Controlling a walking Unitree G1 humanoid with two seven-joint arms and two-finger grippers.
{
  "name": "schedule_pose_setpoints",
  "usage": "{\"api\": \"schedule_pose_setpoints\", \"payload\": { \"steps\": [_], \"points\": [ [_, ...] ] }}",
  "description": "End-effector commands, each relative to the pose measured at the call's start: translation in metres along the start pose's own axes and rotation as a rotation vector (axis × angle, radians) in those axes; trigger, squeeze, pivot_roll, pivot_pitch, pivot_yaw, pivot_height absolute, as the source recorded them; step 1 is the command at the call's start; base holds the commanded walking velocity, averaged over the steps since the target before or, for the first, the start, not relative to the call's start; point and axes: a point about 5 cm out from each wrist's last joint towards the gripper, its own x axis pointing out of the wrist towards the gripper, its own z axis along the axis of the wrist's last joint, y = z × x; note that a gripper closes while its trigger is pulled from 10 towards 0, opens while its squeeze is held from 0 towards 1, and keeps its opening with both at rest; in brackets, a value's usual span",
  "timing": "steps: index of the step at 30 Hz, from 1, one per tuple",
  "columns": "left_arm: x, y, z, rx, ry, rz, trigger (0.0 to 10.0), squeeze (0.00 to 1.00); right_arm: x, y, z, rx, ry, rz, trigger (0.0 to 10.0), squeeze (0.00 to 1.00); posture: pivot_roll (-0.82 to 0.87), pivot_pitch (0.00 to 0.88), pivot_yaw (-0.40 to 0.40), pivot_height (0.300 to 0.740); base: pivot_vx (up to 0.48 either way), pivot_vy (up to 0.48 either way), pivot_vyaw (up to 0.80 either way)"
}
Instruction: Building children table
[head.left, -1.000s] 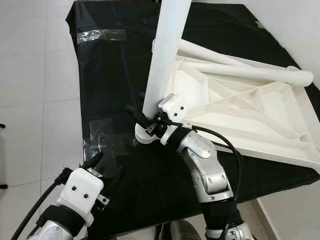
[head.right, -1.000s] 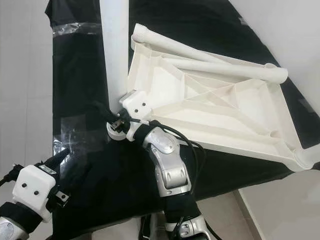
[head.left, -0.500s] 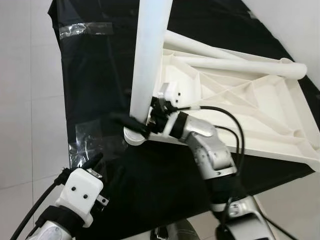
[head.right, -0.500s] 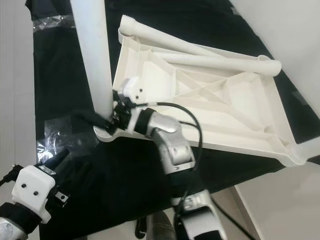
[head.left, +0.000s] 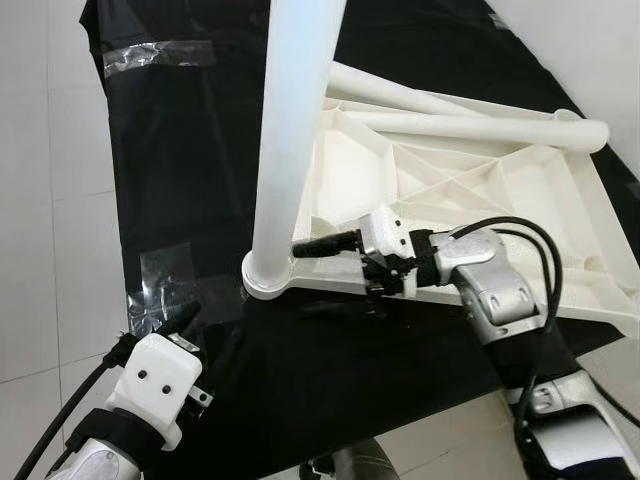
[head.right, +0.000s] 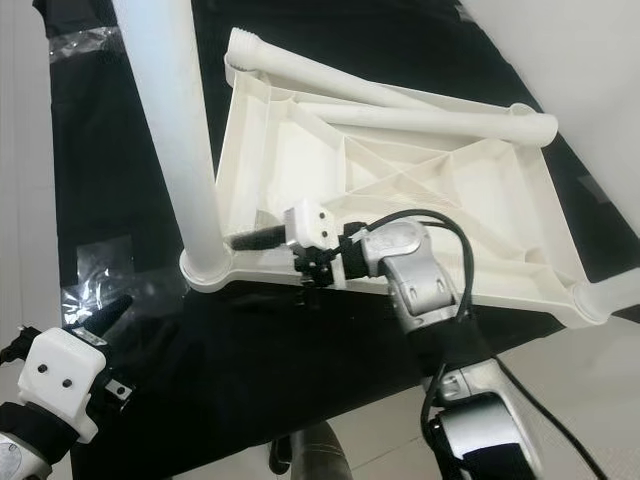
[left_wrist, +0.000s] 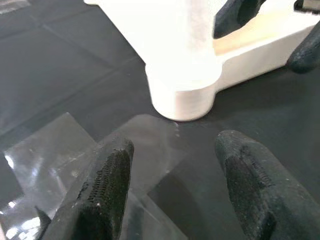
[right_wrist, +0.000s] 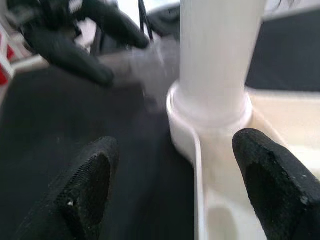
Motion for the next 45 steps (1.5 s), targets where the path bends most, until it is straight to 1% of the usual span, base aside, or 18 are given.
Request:
{"api": "schedule_pose_setpoints", "payload": {
  "steps": [1, 7, 11, 17, 18, 19, 20, 23, 25, 28, 32, 33, 34, 36, 37, 38, 40, 45],
  "points": [
    [-0.004, -0.017, -0.010, -0.046, 0.058, -0.108, 10.0, 0.00, -0.010, -0.001, -0.004, -0.009, 0.078, 0.009, 10.0, 0.00, 0.28, 0.286, -0.190, 0.740, 0.000, 0.000, 0.00],
    [-0.011, -0.036, -0.016, -0.084, 0.098, -0.258, 10.0, 0.00, -0.024, -0.002, -0.013, 0.019, 0.195, -0.050, 10.0, 0.00, 0.28, 0.284, -0.189, 0.740, 0.000, 0.000, 0.00],
    [-0.012, -0.038, -0.017, -0.083, 0.103, -0.283, 10.0, 0.00, -0.026, -0.002, -0.015, 0.028, 0.209, -0.056, 10.0, 0.00, 0.28, 0.283, -0.188, 0.740, 0.000, 0.000, 0.00],
    [-0.008, -0.040, -0.015, -0.080, 0.074, -0.315, 10.0, 0.00, -0.037, 0.009, -0.028, 0.085, 0.302, -0.058, 10.0, 0.00, 0.26, 0.274, -0.176, 0.740, 0.000, 0.000, 0.00],
    [-0.006, -0.037, -0.016, -0.062, 0.077, -0.305, 10.0, 0.00, -0.038, 0.011, -0.033, 0.102, 0.331, -0.075, 4.2, 0.00, 0.25, 0.272, -0.172, 0.740, 0.000, 0.000, 0.00],
    [-0.004, -0.035, -0.017, -0.041, 0.081, -0.295, 10.0, 0.00, -0.038, 0.012, -0.037, 0.113, 0.355, -0.091, 0.3, 0.00, 0.25, 0.272, -0.172, 0.740, 0.000, 0.000, 0.00],
    [-0.003, -0.033, -0.018, -0.031, 0.083, -0.288, 10.0, 0.00, -0.037, 0.013, -0.040, 0.119, 0.370, -0.101, 0.0, 0.00, 0.25, 0.269, -0.169, 0.740, 0.000, 0.000, 0.00],
    [-0.003, -0.032, -0.018, -0.025, 0.082, -0.284, 10.0, 0.00, -0.033, 0.013, -0.042, 0.112, 0.370, -0.120, 0.0, 0.00, 0.25, 0.268, -0.167, 0.740, 0.000, 0.000, 0.00],
    [-0.001, -0.031, -0.018, -0.021, 0.075, -0.285, 10.0, 0.00, -0.024, 0.007, -0.040, 0.085, 0.344, -0.168, 0.0, 0.00, 0.25, 0.264, -0.167, 0.740, 0.000, 0.000, 0.00],
    [-0.001, -0.031, -0.018, -0.021, 0.073, -0.285, 10.0, 0.00, -0.022, 0.006, -0.039, 0.073, 0.340, -0.174, 0.0, 0.00, 0.25, 0.264, -0.167, 0.740, 0.000, 0.000, 0.00],
    [0.001, -0.032, -0.018, -0.021, 0.068, -0.288, 10.0, 0.00, -0.015, 0.003, -0.036, 0.001, 0.326, -0.171, 0.0, 0.00, 0.24, 0.262, -0.168, 0.740, 0.000, 0.000, 0.00],
    [0.001, -0.032, -0.018, -0.021, 0.067, -0.289, 10.0, 0.00, -0.011, 0.003, -0.034, -0.044, 0.319, -0.154, 0.0, 0.00, 0.24, 0.262, -0.167, 0.740, 0.000, 0.000, 0.00],
    [0.001, -0.032, -0.018, -0.021, 0.067, -0.289, 10.0, 0.00, -0.011, 0.003, -0.034, -0.044, 0.319, -0.154, 0.0, 0.00, 0.24, 0.262, -0.167, 0.740, 0.000, 0.000, 0.00],
    [0.002, -0.032, -0.018, -0.019, 0.065, -0.290, 10.0, 0.00, -0.002, 0.007, -0.034, -0.180, 0.354, -0.079, 0.0, 0.00, 0.24, 0.261, -0.165, 0.740, 0.000, 0.000, 0.00],
    [0.002, -0.032, -0.018, -0.019, 0.065, -0.290, 10.0, 0.00, -0.002, 0.007, -0.034, -0.180, 0.354, -0.079, 0.0, 0.00, 0.24, 0.261, -0.165, 0.740, 0.000, 0.000, 0.00],
    [0.003, -0.032, -0.018, -0.018, 0.063, -0.294, 10.0, 0.00, 0.011, 0.018, -0.030, -0.295, 0.328, 0.047, 0.0, 0.00, 0.24, 0.262, -0.167, 0.740, 0.000, 0.000, 0.00],
    [0.003, -0.032, -0.018, -0.018, 0.063, -0.294, 10.0, 0.00, 0.011, 0.018, -0.030, -0.295, 0.328, 0.047, 0.0, 0.00, 0.24, 0.262, -0.167, 0.740, 0.000, 0.000, 0.00],
    [0.003, -0.032, -0.019, -0.016, 0.063, -0.293, 10.0, 0.00, 0.020, 0.024, -0.021, -0.375, 0.273, 0.155, 0.0, 0.00, 0.24, 0.263, -0.171, 0.740, 0.000, 0.000, 0.00]
  ]
}}
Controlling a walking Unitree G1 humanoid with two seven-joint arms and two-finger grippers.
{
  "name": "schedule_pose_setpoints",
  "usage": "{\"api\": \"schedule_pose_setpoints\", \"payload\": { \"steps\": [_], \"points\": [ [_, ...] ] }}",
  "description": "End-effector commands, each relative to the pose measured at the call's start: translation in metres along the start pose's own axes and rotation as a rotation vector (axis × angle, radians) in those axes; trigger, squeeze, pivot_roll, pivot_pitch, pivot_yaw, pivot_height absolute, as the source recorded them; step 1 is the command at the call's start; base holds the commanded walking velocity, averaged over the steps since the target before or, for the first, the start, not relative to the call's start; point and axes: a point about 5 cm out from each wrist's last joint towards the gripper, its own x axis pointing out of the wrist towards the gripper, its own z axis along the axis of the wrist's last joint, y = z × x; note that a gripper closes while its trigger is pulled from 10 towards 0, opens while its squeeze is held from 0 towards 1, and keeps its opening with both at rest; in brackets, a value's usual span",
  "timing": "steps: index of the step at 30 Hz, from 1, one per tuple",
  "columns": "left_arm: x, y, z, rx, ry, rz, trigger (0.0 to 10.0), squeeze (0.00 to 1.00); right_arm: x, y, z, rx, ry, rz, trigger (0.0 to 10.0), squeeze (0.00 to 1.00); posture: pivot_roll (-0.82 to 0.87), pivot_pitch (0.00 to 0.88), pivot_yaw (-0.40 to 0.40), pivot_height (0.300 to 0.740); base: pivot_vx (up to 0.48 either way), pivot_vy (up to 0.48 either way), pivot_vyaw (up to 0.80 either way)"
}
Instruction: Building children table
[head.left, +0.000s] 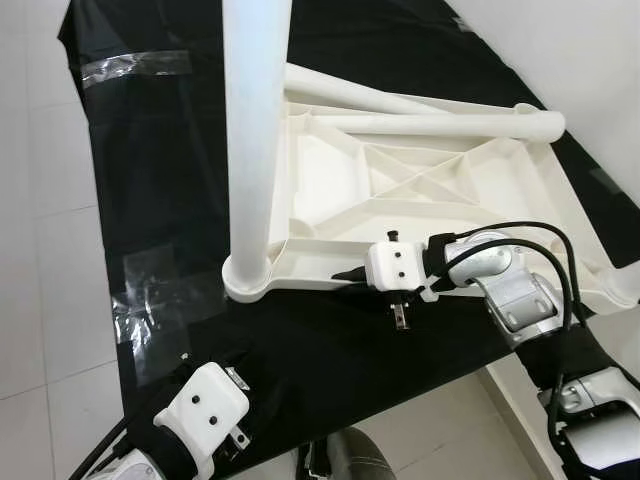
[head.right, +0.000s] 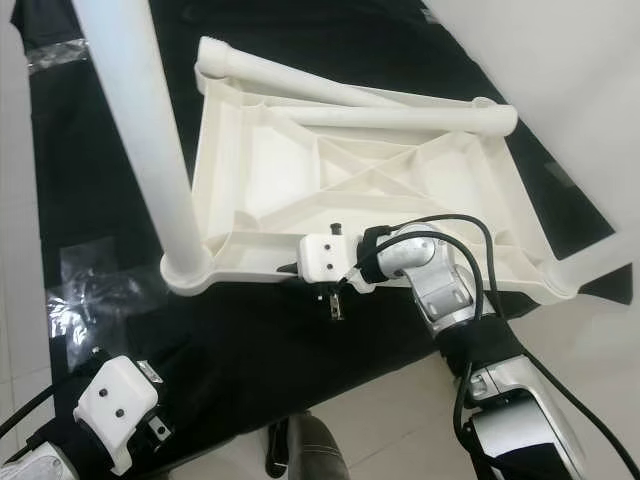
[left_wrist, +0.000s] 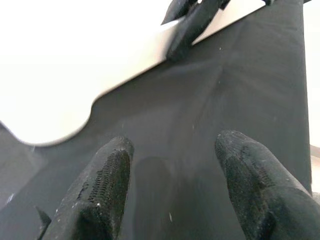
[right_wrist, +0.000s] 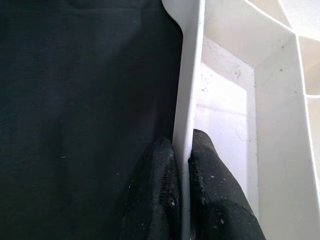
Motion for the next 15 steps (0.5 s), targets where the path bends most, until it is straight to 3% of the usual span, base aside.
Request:
{"api": "schedule_pose_setpoints", "payload": {
  "steps": [1, 8, 15],
  "points": [
    [-0.001, -0.004, -0.006, -0.007, 0.029, -0.020, 10.0, 0.00, 0.020, 0.012, 0.016, -0.153, -0.063, 0.162, 0.0, 0.00, 0.25, 0.267, -0.175, 0.740, 0.000, 0.000, 0.00],
    [-0.003, -0.004, -0.006, -0.006, 0.032, -0.015, 10.0, 0.00, 0.026, 0.008, 0.028, -0.249, -0.115, 0.209, 0.0, 0.00, 0.25, 0.273, -0.175, 0.740, 0.000, 0.000, 0.00],
    [-0.002, -0.005, -0.006, -0.013, 0.033, -0.025, 10.0, 0.00, 0.029, 0.017, 0.046, -0.356, -0.205, 0.289, 0.0, 0.00, 0.24, 0.277, -0.173, 0.740, 0.000, 0.000, 0.00]
  ]
}}
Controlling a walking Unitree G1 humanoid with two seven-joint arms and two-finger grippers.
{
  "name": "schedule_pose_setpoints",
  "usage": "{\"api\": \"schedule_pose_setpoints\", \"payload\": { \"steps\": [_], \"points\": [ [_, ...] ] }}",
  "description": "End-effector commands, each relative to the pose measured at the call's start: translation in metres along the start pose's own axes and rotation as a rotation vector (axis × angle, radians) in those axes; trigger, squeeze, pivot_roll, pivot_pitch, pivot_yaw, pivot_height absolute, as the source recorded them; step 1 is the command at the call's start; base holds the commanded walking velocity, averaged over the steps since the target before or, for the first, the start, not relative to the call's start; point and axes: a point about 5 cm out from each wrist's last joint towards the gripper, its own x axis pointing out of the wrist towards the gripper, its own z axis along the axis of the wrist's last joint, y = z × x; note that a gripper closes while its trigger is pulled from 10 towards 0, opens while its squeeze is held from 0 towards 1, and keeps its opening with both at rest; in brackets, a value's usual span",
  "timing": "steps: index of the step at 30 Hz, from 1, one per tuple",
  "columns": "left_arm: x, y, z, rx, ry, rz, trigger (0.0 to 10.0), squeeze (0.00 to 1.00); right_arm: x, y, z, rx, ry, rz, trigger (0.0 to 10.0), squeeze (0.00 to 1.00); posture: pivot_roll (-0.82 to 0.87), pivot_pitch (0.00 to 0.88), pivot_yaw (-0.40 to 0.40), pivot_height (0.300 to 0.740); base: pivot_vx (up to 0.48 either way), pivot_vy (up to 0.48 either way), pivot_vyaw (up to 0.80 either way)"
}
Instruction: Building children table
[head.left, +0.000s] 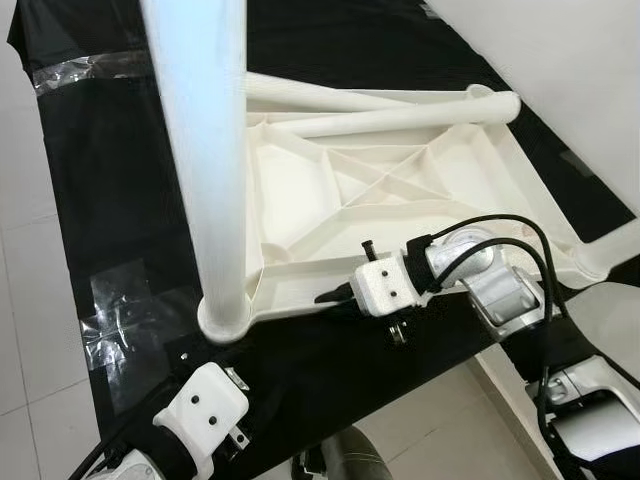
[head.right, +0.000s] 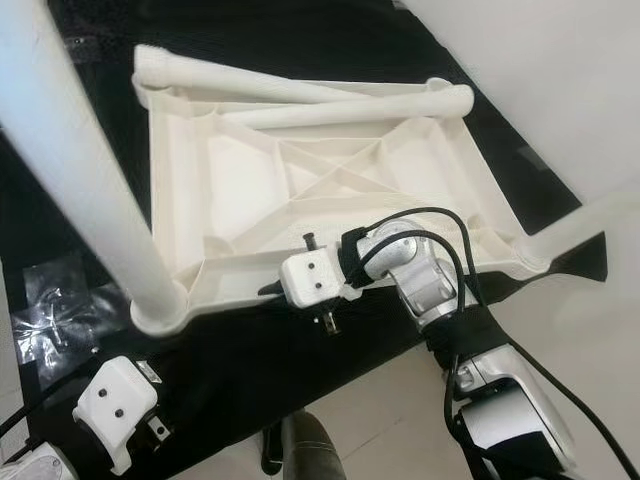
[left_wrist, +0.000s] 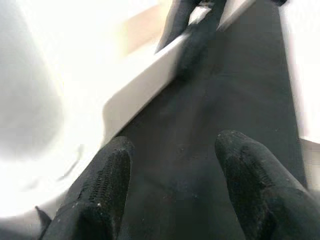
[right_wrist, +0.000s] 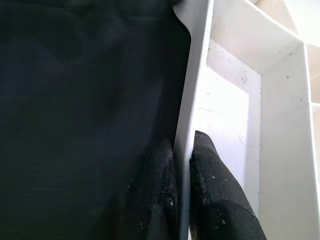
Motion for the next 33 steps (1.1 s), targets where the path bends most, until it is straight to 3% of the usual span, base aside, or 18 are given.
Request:
{"api": "schedule_pose_setpoints", "payload": {
  "steps": [1, 8, 13, 16, 21, 22, 29, 30, 33],
  "points": [
    [-0.001, -0.003, -0.005, -0.007, 0.028, -0.012, 10.0, 0.00, 0.017, 0.006, 0.026, -0.190, -0.118, 0.098, 0.0, 0.00, 0.24, 0.277, -0.173, 0.740, 0.000, 0.000, 0.00],
    [-0.001, -0.002, -0.005, -0.006, 0.027, -0.011, 10.0, 0.00, 0.022, 0.008, 0.035, -0.232, -0.162, 0.123, 0.0, 0.00, 0.24, 0.277, -0.173, 0.740, 0.000, 0.000, 0.00],
    [0.000, -0.002, -0.005, -0.005, 0.025, -0.011, 10.0, 0.00, 0.028, -0.001, 0.030, -0.258, -0.125, 0.085, 0.0, 0.00, 0.25, 0.276, -0.170, 0.740, 0.000, 0.000, 0.00],
    [0.000, -0.002, -0.005, -0.003, 0.023, -0.010, 10.0, 0.00, 0.023, -0.021, 0.017, -0.296, -0.007, 0.022, 0.0, 0.00, 0.25, 0.276, -0.169, 0.740, 0.000, 0.000, 0.00],
    [0.001, -0.001, -0.005, -0.002, 0.022, -0.010, 10.0, 0.00, 0.012, -0.039, 0.008, -0.339, 0.112, -0.008, 0.0, 0.00, 0.25, 0.275, -0.171, 0.740, 0.000, 0.000, 0.00],
    [0.000, -0.002, -0.005, -0.003, 0.022, -0.010, 10.0, 0.00, 0.005, -0.050, 0.004, -0.369, 0.186, -0.014, 0.0, 0.00, 0.25, 0.276, -0.174, 0.740, 0.000, 0.000, 0.00],
    [0.000, -0.002, -0.004, -0.004, 0.023, -0.007, 10.0, 0.00, 0.006, -0.059, 0.004, -0.397, 0.236, -0.050, 0.0, 0.00, 0.25, 0.280, -0.175, 0.740, 0.000, 0.000, 0.00],
    [0.000, -0.002, -0.004, -0.004, 0.022, -0.005, 10.0, 0.00, 0.006, -0.063, 0.001, -0.390, 0.275, -0.112, 10.0, 0.00, 0.26, 0.281, -0.176, 0.740, 0.000, 0.000, 0.00],
    [0.000, -0.002, -0.004, -0.004, 0.022, -0.004, 10.0, 0.00, 0.005, -0.069, -0.004, -0.379, 0.306, -0.182, 10.0, 0.00, 0.26, 0.282, -0.176, 0.740, 0.000, 0.000, 0.00]
  ]
}}
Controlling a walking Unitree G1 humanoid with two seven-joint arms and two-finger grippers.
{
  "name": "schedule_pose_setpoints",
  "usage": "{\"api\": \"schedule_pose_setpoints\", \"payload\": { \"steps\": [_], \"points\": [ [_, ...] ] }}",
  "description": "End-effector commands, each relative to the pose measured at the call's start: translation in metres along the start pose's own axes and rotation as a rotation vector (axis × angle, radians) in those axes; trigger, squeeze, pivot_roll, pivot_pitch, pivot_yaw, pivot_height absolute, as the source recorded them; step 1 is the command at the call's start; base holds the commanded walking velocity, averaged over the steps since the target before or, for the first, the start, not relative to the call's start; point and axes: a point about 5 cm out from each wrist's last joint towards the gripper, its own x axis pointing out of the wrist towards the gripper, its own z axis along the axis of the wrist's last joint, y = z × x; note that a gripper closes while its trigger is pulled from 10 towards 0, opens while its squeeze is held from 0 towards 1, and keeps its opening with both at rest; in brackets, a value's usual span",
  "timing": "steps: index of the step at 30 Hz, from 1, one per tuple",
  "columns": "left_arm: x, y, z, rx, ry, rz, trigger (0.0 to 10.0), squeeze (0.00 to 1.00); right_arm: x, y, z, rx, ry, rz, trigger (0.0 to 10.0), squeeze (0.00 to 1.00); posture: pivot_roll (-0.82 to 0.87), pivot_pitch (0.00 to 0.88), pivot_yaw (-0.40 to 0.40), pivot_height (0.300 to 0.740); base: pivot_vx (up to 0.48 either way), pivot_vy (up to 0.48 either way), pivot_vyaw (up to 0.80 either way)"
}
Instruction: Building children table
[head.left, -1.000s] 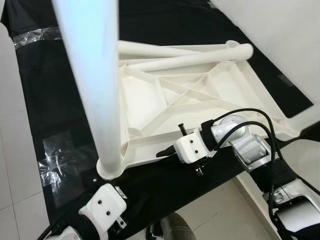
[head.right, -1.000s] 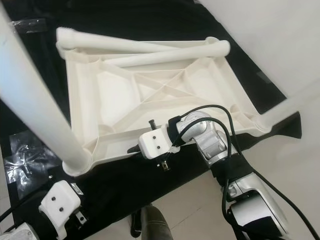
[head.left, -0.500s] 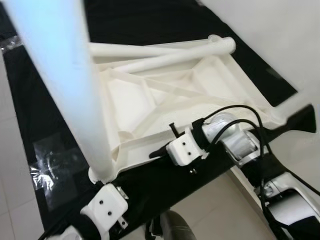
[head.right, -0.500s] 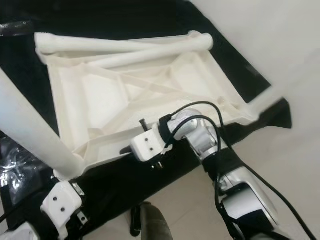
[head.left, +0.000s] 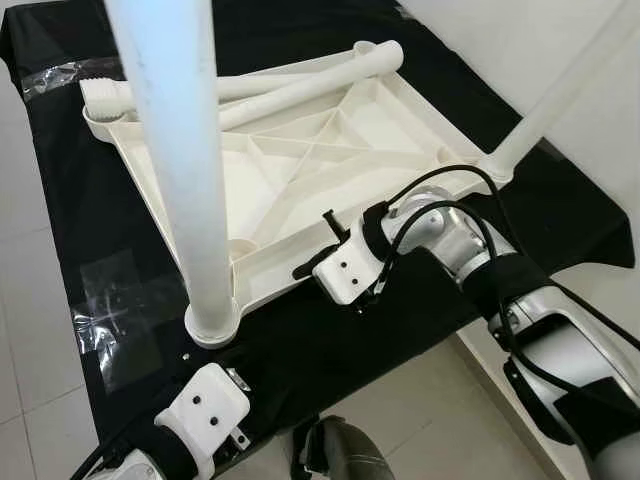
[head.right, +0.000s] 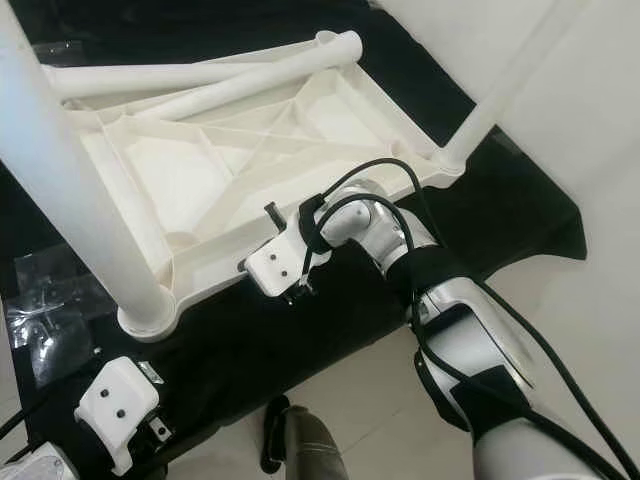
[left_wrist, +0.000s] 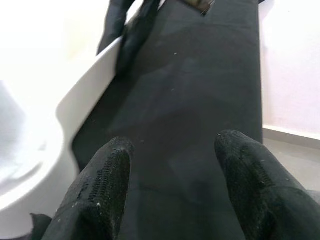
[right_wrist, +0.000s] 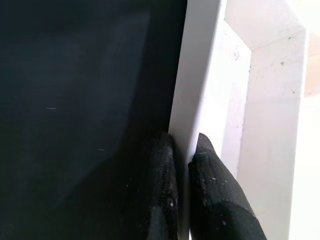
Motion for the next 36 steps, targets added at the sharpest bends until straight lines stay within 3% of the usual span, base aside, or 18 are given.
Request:
{"api": "schedule_pose_setpoints", "payload": {
  "steps": [1, 2, 3, 4, 8, 11, 14, 17, 18, 19, 21, 22, 23, 28, 30, 36],
  "points": [
    [-0.001, -0.004, -0.004, -0.010, 0.027, -0.014, 10.0, 0.00, -0.006, -0.009, -0.009, -0.007, 0.090, -0.120, 10.0, 0.00, 0.26, 0.282, -0.176, 0.740, 0.000, 0.000, 0.00],
    [-0.001, -0.004, -0.004, -0.010, 0.027, -0.014, 10.0, 0.00, -0.006, -0.009, -0.009, -0.007, 0.090, -0.120, 10.0, 0.00, 0.26, 0.282, -0.176, 0.740, 0.000, 0.000, 0.00],
    [-0.001, -0.004, -0.004, -0.010, 0.027, -0.013, 10.0, 0.00, -0.007, -0.011, -0.014, 0.000, 0.123, -0.153, 10.0, 0.63, 0.25, 0.283, -0.176, 0.740, 0.000, 0.000, 0.00],
    [-0.001, -0.004, -0.004, -0.010, 0.026, -0.013, 10.0, 0.00, -0.010, -0.011, -0.021, 0.025, 0.168, -0.187, 10.0, 1.00, 0.25, 0.282, -0.176, 0.740, 0.000, 0.000, 0.00],
    [-0.001, -0.004, -0.004, -0.011, 0.027, -0.011, 10.0, 0.00, -0.017, -0.009, -0.033, 0.055, 0.244, -0.244, 10.0, 1.00, 0.25, 0.282, -0.177, 0.740, 0.000, 0.000, 0.00],
    [-0.001, -0.004, -0.005, -0.011, 0.027, -0.011, 10.0, 0.00, -0.026, 0.004, -0.039, 0.143, 0.209, -0.251, 10.0, 1.00, 0.25, 0.282, -0.175, 0.740, 0.000, 0.000, 0.00],
    [-0.001, -0.004, -0.005, -0.011, 0.027, -0.011, 10.0, 0.00, -0.026, 0.004, -0.039, 0.143, 0.209, -0.251, 10.0, 1.00, 0.25, 0.282, -0.175, 0.740, 0.000, 0.000, 0.00],
    [0.001, -0.004, -0.006, -0.021, 0.022, 0.000, 10.0, 0.00, -0.043, 0.040, -0.040, 0.416, -0.005, -0.223, 10.0, 1.00, 0.24, 0.274, -0.165, 0.740, 0.000, 0.000, 0.00],
    [0.001, -0.004, -0.006, -0.021, 0.022, 0.000, 10.0, 0.00, -0.043, 0.040, -0.040, 0.416, -0.005, -0.223, 10.0, 1.00, 0.24, 0.274, -0.165, 0.740, 0.000, 0.000, 0.00],
    [0.003, -0.002, -0.006, -0.026, 0.020, 0.032, 10.0, 0.00, -0.047, 0.050, -0.037, 0.490, -0.083, -0.222, 10.0, 0.93, 0.22, 0.269, -0.166, 0.740, 0.000, 0.000, 0.00],
    [0.007, 0.004, -0.004, -0.045, 0.004, 0.093, 10.0, 0.00, -0.049, 0.061, -0.030, 0.573, -0.178, -0.219, 10.0, 0.36, 0.22, 0.268, -0.167, 0.740, 0.000, 0.000, 0.00],
    [0.007, 0.004, -0.004, -0.045, 0.004, 0.093, 10.0, 0.00, -0.049, 0.061, -0.030, 0.573, -0.178, -0.219, 10.0, 0.36, 0.22, 0.268, -0.167, 0.740, 0.000, 0.000, 0.00],
    [0.010, 0.014, -0.001, -0.064, -0.014, 0.169, 10.0, 0.00, -0.047, 0.062, -0.022, 0.624, -0.241, -0.269, 10.0, 0.00, 0.21, 0.265, -0.167, 0.740, 0.000, 0.000, 0.00],
    [0.012, 0.026, 0.003, -0.084, -0.037, 0.253, 10.0, 0.00, -0.049, 0.061, -0.014, 0.668, -0.317, -0.317, 10.0, 0.00, 0.19, 0.259, -0.161, 0.740, 0.000, 0.000, 0.00],
    [0.014, 0.038, 0.003, -0.063, -0.031, 0.316, 10.0, 0.00, -0.050, 0.059, -0.005, 0.730, -0.414, -0.406, 10.0, 0.00, 0.17, 0.254, -0.151, 0.740, 0.000, 0.000, 0.00],
    [0.019, 0.045, -0.001, -0.039, 0.020, 0.356, 10.0, 0.00, -0.046, 0.064, 0.011, 0.876, -0.585, -0.529, 10.0, 0.00, 0.17, 0.247, -0.141, 0.740, 0.000, 0.000, 0.00]
  ]
}}
